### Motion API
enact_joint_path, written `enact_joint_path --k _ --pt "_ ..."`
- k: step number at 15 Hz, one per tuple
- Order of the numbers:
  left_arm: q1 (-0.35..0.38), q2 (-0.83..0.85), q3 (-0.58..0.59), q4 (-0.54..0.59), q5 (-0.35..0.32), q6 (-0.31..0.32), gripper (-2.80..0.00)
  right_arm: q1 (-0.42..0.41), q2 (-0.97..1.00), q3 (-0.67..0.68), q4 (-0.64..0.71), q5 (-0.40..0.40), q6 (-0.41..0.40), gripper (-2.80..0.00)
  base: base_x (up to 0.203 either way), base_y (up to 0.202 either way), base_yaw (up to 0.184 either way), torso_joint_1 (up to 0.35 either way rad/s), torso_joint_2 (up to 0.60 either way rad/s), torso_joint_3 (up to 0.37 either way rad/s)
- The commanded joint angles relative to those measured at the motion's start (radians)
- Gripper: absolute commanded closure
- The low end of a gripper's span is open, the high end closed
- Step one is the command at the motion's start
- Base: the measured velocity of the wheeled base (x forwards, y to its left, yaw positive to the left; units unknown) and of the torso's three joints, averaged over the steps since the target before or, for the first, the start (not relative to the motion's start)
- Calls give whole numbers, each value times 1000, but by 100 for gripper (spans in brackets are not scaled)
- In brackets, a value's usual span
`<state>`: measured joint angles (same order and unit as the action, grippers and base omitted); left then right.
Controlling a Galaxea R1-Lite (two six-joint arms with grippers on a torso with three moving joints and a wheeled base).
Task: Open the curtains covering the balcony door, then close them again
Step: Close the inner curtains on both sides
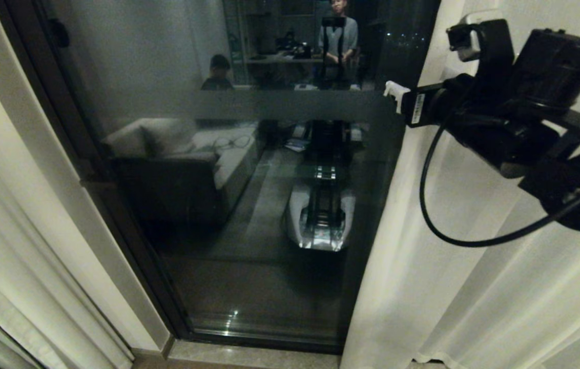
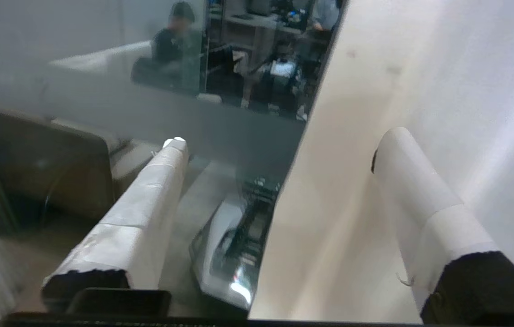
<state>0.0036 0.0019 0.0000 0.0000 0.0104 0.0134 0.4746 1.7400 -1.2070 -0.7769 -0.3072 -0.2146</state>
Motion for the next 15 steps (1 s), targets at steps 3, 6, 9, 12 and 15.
enact_joint_path --k 3,6,9,12,15 --pt "0 0 0 0 0 0 0 -1 -239 254 -6 -3 -1 -280 0 0 0 0 0 0" --pt "1 0 0 0 0 0 0 -5 -352 385 -10 0 4 0 0 0 0 0 0 0" --pt "-1 0 0 0 0 0 0 -5 -432 468 -9 3 5 0 0 0 0 0 0 0" --pt "-1 0 0 0 0 0 0 -5 -524 556 -8 5 6 0 0 0 0 0 0 0" --pt "1 0 0 0 0 0 0 -5 -621 658 -4 5 6 0 0 0 0 0 0 0"
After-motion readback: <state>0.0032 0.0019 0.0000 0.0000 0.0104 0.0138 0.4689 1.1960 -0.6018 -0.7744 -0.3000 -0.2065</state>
